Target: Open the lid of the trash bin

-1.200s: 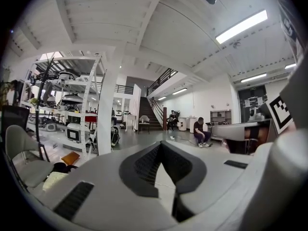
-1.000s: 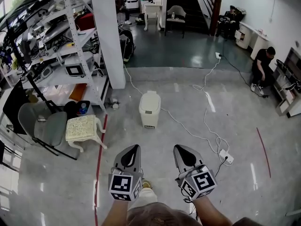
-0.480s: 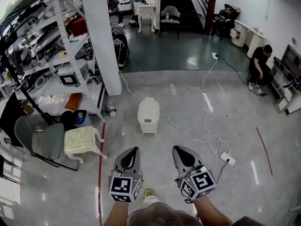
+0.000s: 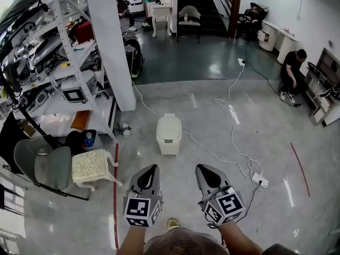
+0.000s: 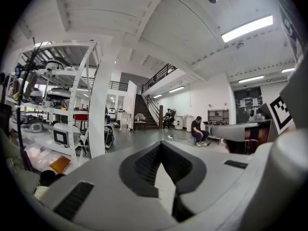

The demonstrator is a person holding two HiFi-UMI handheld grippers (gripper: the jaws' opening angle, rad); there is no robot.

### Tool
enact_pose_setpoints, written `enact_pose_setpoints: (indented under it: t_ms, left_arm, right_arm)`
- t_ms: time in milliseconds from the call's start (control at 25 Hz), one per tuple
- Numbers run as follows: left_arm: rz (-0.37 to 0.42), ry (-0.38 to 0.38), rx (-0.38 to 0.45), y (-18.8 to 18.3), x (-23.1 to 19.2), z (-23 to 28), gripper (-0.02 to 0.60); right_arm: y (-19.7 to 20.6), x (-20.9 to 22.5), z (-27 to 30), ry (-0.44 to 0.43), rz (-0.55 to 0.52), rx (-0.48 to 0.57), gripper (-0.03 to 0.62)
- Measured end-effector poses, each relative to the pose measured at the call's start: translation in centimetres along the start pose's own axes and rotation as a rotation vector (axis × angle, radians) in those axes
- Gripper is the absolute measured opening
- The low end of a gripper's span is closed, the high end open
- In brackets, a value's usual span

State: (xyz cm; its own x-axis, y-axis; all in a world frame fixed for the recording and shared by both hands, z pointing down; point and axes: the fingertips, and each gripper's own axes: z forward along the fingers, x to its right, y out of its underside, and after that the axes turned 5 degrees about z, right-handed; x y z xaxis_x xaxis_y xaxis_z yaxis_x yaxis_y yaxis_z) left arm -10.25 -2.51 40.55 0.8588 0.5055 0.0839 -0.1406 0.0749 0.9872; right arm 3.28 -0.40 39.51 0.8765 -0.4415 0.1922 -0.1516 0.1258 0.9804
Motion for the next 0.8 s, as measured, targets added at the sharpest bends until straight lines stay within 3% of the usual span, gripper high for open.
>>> enact_pose_setpoints:
  t_ms: [800]
  left_arm:
    - [0.005,0.03,0.008,-0.3,-4.4,6.9,-0.006]
  right_arm:
    - [-1.2,4.3,7.6,0.033,-0.005,0.014,0.032]
